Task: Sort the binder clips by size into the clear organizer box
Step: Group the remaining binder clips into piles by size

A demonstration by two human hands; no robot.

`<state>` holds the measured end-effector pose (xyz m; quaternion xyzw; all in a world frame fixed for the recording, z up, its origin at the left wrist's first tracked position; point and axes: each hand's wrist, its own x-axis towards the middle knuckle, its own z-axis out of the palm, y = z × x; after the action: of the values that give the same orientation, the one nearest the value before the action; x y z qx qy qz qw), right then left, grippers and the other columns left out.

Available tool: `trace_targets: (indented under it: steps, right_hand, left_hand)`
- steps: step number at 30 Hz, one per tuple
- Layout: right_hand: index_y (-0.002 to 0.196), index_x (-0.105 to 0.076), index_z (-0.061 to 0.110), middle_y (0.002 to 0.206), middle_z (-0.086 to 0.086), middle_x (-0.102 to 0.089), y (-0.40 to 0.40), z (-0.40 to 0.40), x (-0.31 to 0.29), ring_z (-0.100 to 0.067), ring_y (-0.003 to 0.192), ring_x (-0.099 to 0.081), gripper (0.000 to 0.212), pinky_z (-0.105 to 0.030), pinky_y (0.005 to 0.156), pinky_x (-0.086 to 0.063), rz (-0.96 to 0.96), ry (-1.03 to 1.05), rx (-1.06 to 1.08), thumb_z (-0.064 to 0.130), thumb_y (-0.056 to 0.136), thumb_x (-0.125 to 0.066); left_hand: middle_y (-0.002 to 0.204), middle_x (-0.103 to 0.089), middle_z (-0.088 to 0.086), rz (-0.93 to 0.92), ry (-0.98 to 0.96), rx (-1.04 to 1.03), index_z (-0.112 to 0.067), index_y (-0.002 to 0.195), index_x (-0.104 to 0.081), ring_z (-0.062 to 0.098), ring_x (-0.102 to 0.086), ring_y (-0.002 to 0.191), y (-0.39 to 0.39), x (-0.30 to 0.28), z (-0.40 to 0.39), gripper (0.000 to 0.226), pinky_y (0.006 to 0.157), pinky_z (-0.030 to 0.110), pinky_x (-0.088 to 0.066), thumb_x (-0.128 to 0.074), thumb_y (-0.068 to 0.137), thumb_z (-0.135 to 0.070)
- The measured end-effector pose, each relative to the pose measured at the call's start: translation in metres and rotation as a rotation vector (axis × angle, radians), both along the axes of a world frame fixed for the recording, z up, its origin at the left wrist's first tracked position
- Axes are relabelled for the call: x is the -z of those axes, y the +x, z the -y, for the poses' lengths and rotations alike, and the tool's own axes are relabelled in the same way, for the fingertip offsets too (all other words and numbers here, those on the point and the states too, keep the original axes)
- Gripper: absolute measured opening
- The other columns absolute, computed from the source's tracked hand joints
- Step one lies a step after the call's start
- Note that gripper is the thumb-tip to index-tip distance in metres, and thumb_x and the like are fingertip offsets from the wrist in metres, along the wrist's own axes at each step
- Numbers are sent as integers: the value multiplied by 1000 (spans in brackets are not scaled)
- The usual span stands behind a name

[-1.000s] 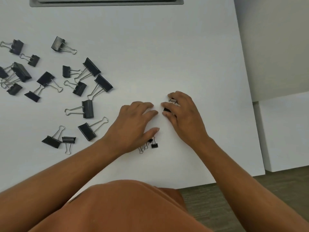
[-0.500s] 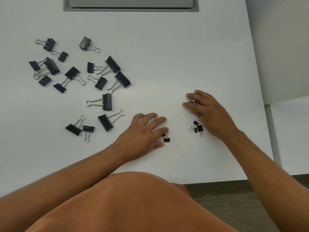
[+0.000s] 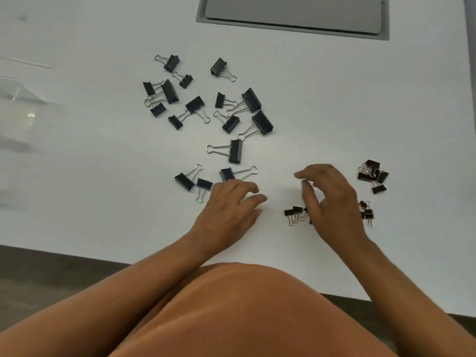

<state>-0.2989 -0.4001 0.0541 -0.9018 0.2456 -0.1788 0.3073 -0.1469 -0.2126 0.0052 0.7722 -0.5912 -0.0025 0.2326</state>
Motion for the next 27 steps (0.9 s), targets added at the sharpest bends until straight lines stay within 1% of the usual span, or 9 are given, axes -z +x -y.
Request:
trace_targets:
  steps: [3, 6, 11, 13, 16, 18, 21, 24, 27]
  right_hand:
    - [113, -74, 10, 111, -4, -67, 38, -58, 1, -17, 99, -65, 22, -30, 82, -56, -19, 32, -221, -1, 95, -66]
    - [120, -72, 10, 117, -4, -66, 75, -101, 8, -20, 96, -68, 27, -34, 74, -59, -54, 34, -283, 4, 94, -67]
    - [145, -54, 20, 143, -7, -53, 121, -142, 19, -25, 108, -64, 47, -38, 60, -61, -295, -112, -251, 24, 100, -65]
    - [135, -61, 18, 135, -8, -58, 132, -148, 23, -27, 104, -63, 38, -34, 54, -56, -356, -198, -225, 26, 98, -67]
    - [102, -67, 14, 108, -3, -61, 142, -153, 31, -27, 91, -57, 6, -35, 45, -48, -400, -263, -174, 17, 96, -68]
    - [95, -67, 14, 102, 0, -62, 146, -155, 36, -26, 86, -55, 13, -32, 43, -43, -404, -258, -120, 4, 89, -73]
    - [98, -70, 15, 104, 3, -66, 152, -161, 41, -25, 90, -56, 26, -36, 56, -51, -335, -198, -76, -7, 83, -72]
    - [106, -69, 14, 106, 3, -67, 166, -168, 38, -25, 95, -59, 33, -29, 84, -48, -209, -64, 12, -9, 82, -68]
    - [123, -65, 17, 114, 8, -63, 188, -174, 21, -16, 102, -59, 43, -22, 92, -47, -143, 114, 149, -1, 84, -71]
  left_hand:
    - [117, -66, 7, 28, -1, -273, -17, 121, -72, 34, -62, 104, 25, 2, -45, 26, 82, 47, -45, -72, 95, -22]
    - [130, -57, 7, -28, 105, -505, -18, 138, -63, 32, -52, 115, 51, 3, -79, 41, 88, 44, -40, -69, 100, -33]
    - [131, -60, 5, -99, 187, -448, -19, 138, -63, 30, -53, 118, 86, 13, -98, 50, 89, 43, -39, -63, 99, -50]
    - [126, -62, 3, -123, 153, -415, -19, 134, -67, 28, -55, 115, 97, 16, -99, 42, 88, 42, -39, -67, 99, -43]
    - [128, -62, 0, -184, 113, -387, -20, 133, -67, 26, -53, 116, 120, 16, -102, 39, 89, 41, -41, -62, 96, -32]
    - [134, -63, -2, -206, 90, -333, -19, 134, -67, 27, -53, 117, 141, 16, -107, 40, 94, 41, -45, -62, 94, -18]
    - [135, -67, -2, -292, 81, -240, -17, 138, -67, 21, -50, 115, 174, 15, -111, 49, 97, 27, -44, -58, 93, 2]
    - [115, -62, -1, -438, 120, -208, -29, 145, -60, 12, -53, 108, 202, 12, -112, 52, 85, 19, -40, -59, 98, -5]
    - [123, -67, -12, -476, 132, -114, -31, 151, -50, 9, -54, 110, 221, 12, -113, 58, 88, 19, -40, -66, 99, -14]
